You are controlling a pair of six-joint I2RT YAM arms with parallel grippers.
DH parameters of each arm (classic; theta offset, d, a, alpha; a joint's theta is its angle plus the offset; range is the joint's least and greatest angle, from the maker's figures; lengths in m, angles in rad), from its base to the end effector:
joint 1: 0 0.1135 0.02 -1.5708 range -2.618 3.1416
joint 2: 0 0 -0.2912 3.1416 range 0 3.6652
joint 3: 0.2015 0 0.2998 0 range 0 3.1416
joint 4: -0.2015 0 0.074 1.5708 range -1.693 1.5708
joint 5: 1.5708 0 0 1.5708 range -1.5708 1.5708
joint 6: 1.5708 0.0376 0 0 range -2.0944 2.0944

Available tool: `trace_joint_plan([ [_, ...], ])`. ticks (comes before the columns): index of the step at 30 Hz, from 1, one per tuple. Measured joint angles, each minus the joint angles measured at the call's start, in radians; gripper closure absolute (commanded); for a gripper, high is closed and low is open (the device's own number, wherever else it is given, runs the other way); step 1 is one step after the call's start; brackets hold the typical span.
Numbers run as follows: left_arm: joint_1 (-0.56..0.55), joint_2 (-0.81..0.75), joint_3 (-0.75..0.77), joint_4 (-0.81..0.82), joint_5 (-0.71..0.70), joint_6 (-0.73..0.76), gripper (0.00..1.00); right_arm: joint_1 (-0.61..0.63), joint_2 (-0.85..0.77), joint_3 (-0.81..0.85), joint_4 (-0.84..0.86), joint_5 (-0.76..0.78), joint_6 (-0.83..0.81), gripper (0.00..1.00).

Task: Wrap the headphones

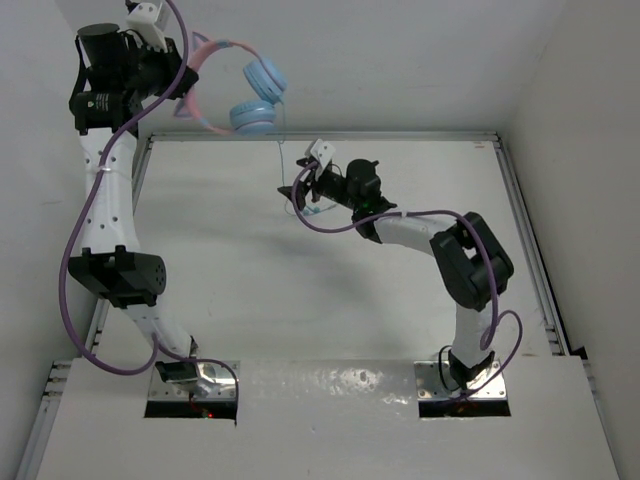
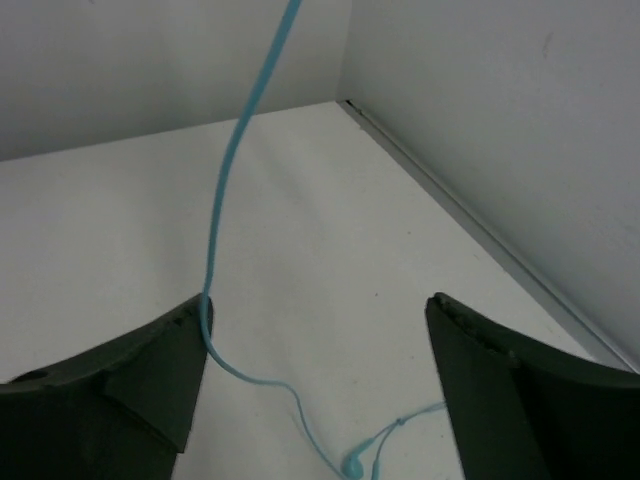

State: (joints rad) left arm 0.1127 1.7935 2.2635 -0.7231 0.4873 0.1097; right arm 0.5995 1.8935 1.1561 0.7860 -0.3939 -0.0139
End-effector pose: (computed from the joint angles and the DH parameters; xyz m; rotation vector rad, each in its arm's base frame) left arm 0.4221 0.0301 0.5572 0.3381 1.7709 -0.2853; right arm 0.3871 0.2820 0.2419 -0.7736 1.3727 0.7619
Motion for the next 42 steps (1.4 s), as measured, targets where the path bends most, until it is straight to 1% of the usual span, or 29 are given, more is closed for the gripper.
trace_joint_plan([
  [1,0.000,0.000,0.000,0.000,0.001,-0.002,1.00,0.000,0.020,0.012,0.018,0.006,0.013,0.34],
  [2,0.000,0.000,-0.001,0.001,0.001,-0.004,1.00,0.000,0.038,0.025,0.027,0.011,0.024,0.52],
  [5,0.000,0.000,-0.011,0.004,-0.001,-0.010,1.00,0.001,0.079,0.055,0.037,-0.009,0.070,0.60],
  [6,0.000,0.000,-0.016,0.003,-0.003,-0.010,1.00,0.001,0.082,0.055,0.037,-0.015,0.079,0.65],
  [7,0.000,0.000,-0.022,0.004,-0.005,-0.010,1.00,0.002,0.083,0.054,0.041,-0.027,0.090,0.73],
  [8,0.000,0.000,-0.027,0.004,-0.008,-0.010,1.00,0.004,0.083,0.054,0.045,-0.035,0.099,0.90],
  [9,0.000,0.000,-0.033,0.003,-0.011,-0.010,1.00,0.008,0.082,0.054,0.053,-0.039,0.106,0.99],
  [11,0.000,0.000,-0.047,0.005,-0.017,-0.009,1.00,0.017,0.076,0.043,0.069,-0.041,0.131,1.00],
  [13,0.000,0.000,-0.068,0.010,-0.034,0.006,1.00,0.021,0.042,-0.002,0.070,-0.032,0.138,1.00],
  [16,-0.002,0.000,-0.127,0.021,-0.100,0.072,1.00,0.026,-0.078,-0.095,-0.019,-0.027,0.090,1.00],
  [18,-0.008,-0.001,-0.196,0.034,-0.166,0.141,1.00,0.025,-0.200,-0.117,-0.181,-0.026,0.007,1.00],
  [20,-0.011,0.000,-0.285,0.055,-0.234,0.216,1.00,0.024,-0.324,-0.101,-0.354,-0.026,-0.089,1.00],
  [22,-0.019,0.004,-0.381,0.071,-0.300,0.294,1.00,0.023,-0.441,-0.039,-0.545,-0.026,-0.192,1.00],
  [24,-0.033,0.021,-0.444,0.070,-0.359,0.367,1.00,0.023,-0.511,0.054,-0.695,-0.017,-0.276,1.00],
  [25,-0.038,0.026,-0.459,0.069,-0.383,0.402,1.00,0.023,-0.534,0.097,-0.746,-0.011,-0.311,1.00],
  [27,-0.091,0.042,-0.507,0.069,-0.416,0.468,1.00,0.023,-0.565,0.171,-0.825,0.008,-0.381,1.00],
  [30,-0.195,0.042,-0.526,0.068,-0.421,0.525,1.00,0.025,-0.547,0.228,-0.869,0.062,-0.462,1.00],
  [34,-0.326,0.041,-0.526,0.061,-0.372,0.568,1.00,0.001,-0.423,0.324,-0.884,0.147,-0.514,1.00],
  [38,-0.382,0.041,-0.526,0.022,-0.324,0.570,1.00,-0.075,-0.269,0.446,-0.852,0.179,-0.478,1.00],
  [42,-0.402,0.041,-0.523,0.012,-0.294,0.535,1.00,-0.114,-0.211,0.455,-0.811,0.167,-0.428,1.00],
])
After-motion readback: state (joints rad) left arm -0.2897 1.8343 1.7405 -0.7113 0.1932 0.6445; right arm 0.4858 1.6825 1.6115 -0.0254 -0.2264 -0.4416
